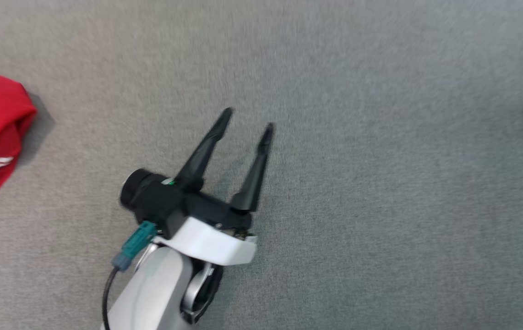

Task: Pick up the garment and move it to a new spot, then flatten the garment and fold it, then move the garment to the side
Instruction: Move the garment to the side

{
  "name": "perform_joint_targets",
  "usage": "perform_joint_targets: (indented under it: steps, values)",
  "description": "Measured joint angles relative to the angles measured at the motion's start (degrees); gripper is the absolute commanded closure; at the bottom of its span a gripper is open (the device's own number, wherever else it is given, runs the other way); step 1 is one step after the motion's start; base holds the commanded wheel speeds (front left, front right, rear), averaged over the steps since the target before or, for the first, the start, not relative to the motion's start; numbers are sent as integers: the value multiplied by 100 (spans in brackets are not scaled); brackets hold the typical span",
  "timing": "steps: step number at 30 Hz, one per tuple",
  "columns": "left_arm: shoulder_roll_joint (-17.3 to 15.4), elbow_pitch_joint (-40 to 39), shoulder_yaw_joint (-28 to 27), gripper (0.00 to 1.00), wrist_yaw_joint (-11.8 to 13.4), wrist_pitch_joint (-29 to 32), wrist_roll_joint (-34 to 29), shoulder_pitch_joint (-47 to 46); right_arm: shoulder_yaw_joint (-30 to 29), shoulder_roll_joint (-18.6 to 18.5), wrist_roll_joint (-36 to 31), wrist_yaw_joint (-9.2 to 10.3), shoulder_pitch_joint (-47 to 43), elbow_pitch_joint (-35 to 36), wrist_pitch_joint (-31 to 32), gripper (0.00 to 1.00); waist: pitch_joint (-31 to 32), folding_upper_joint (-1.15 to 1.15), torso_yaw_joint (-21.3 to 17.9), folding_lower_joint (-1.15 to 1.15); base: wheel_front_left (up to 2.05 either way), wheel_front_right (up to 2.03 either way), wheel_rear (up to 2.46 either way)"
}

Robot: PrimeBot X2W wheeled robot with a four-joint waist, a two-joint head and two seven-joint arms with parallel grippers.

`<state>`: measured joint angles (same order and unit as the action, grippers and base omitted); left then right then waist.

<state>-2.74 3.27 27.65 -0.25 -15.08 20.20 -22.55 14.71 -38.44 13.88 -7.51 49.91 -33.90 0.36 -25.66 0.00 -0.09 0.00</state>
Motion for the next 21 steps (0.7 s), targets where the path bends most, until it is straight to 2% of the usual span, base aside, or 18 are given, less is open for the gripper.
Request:
perform_joint_targets:
  steps: [6, 11, 12, 16, 21]
  values:
    - [-3, 62, -910, 0, 132, 1, -260, 572, 231, 586, -80, 1, -447, 330, -694, 0, 799, 0, 9, 0, 0, 0, 0]
    - [-9, 127, -1684, 0, 67, 0, -482, 1018, 5, 1224, -9, 1, -1100, 407, -1202, 0, 1317, 0, 88, 0, 0, 0, 0]
    - [-8, 152, -1901, 0, 30, 0, -514, 1176, -178, 1463, -31, 0, -1371, 524, -1344, 0, 1488, 0, 132, 0, 0, 0, 0]
    - [-4, 246, -2124, 0, -13, 1, -523, 1454, -648, 1960, -154, 1, -2018, 806, -1500, 0, 1777, 0, 234, 0, 0, 0, 0]
    - [-2, 327, -2304, 0, 35, 1, -534, 1785, -1000, 2532, -724, 1, -2889, 1378, -1537, 0, 2076, 0, 338, 0, 0, 0, 0]
